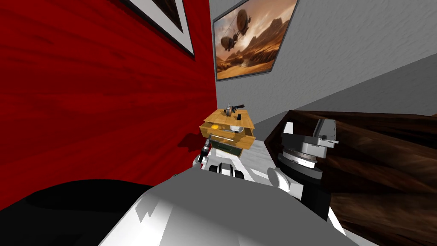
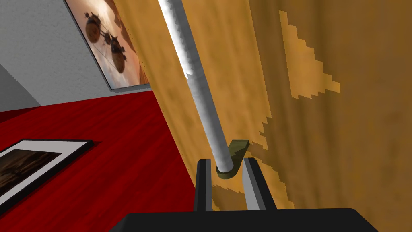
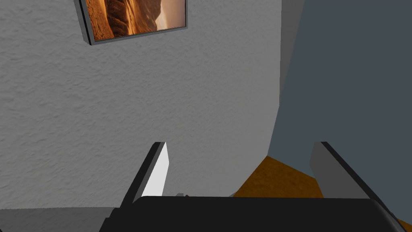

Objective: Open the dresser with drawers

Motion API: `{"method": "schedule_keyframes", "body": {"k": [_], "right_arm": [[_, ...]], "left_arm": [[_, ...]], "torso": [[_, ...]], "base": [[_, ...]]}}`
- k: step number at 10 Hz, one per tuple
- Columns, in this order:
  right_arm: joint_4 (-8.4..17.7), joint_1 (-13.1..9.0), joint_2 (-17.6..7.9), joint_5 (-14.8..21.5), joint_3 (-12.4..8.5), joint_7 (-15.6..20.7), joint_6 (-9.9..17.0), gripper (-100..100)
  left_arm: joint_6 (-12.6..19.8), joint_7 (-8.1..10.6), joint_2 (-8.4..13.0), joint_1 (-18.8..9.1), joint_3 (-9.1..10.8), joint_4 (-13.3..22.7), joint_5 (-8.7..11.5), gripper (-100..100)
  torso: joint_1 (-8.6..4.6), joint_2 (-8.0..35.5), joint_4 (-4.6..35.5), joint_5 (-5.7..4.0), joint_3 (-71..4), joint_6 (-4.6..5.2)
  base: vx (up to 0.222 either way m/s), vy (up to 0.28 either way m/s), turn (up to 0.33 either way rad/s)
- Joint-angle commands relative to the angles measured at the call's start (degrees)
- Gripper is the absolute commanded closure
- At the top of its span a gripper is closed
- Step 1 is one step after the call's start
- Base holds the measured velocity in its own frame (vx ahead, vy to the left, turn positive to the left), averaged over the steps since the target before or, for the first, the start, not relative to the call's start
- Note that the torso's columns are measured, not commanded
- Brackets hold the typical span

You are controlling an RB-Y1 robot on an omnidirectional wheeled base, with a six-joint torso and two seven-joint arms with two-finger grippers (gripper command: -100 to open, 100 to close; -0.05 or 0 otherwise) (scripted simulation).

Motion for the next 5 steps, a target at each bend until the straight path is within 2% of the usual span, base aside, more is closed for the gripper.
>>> {"method": "schedule_keyframes", "body": {"k": [1,4,5], "right_arm": [[0.0,0.0,0.0,0.0,0.0,0.0,0.0,0],[0.0,0.0,0.0,0.0,0.0,0.0,0.0,0],[0.0,0.0,0.0,0.0,0.0,0.0,0.0,0]], "left_arm": [[0.3,0.57,-0.3,-1.0,1.35,0.8,-0.9,100],[0.8,0.18,-4.4,0.5,-1.26,-1.9,-4.9,100],[0.8,0.18,-4.4,0.5,-1.26,-1.9,-4.9,100]], "torso": [[0.0,0.0,0.1,-0.04,0.0,0.02],[0.27,-0.1,-0.2,0.12,-0.1,-0.09],[0.3,-0.1,-0.2,0.17,0.0,0.0]], "base": [[-0.064,0.012,-0.013],[-0.064,0.068,0.251],[-0.061,0.089,0.079]]}}
